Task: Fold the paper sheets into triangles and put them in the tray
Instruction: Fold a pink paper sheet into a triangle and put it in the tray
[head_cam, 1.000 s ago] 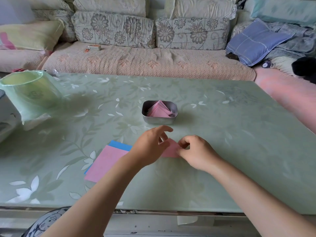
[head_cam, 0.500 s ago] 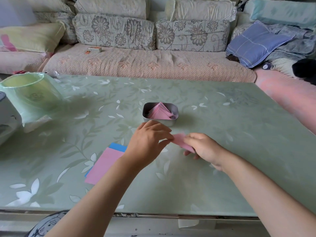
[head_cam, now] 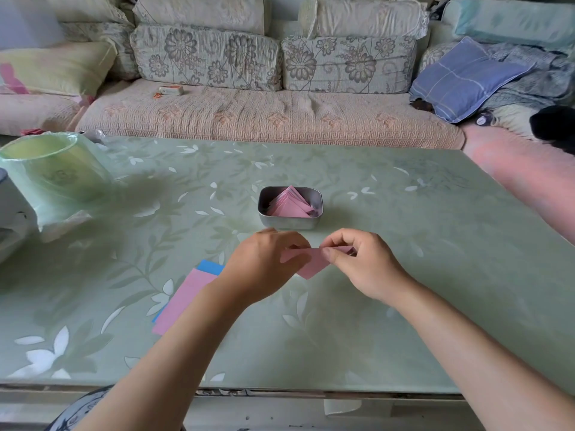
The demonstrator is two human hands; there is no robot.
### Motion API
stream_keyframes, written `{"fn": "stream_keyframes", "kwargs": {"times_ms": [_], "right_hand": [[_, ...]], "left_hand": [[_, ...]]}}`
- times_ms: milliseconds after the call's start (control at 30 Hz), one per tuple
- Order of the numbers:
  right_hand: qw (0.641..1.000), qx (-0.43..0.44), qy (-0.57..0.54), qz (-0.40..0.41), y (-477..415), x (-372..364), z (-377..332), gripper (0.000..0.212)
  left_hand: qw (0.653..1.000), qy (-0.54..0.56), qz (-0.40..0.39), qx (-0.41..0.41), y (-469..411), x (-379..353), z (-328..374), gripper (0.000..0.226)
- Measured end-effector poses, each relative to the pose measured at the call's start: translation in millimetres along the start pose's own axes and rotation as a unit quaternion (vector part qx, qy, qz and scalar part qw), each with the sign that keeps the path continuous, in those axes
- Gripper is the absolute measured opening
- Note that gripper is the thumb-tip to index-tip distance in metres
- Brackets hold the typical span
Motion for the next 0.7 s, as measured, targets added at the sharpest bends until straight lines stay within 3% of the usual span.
{"fn": "stream_keyframes", "kwargs": {"times_ms": [100,200,300,700], "right_hand": [[0.999,0.009,0.033,0.011,1,1,-2,0.015],[0.992,0.076,0.096,0.027,5,-2,-10,0.013],[0.982,0.134,0.129,0.031,8,-6,-17,0.011],[0.953,0.205,0.216,0.051,8,-13,-22,0.005]], "left_hand": [[0.998,0.008,-0.023,0.051,0,0,-3,0.011],[0.998,-0.01,-0.016,0.058,1,0,0,0.01],[0.998,-0.023,-0.009,0.054,3,0,5,0.012],[0.998,-0.055,0.043,0.0,5,3,13,0.012]]}}
Point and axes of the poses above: each hand's wrist, its own y-axis away from the middle knuckle, its own x-axis out of the back of the hand, z = x × y, the point moved 1 cm from there along -y, towards the middle knuckle, and after that the axes turned 8 degrees about -y, right-handed, at the moved point
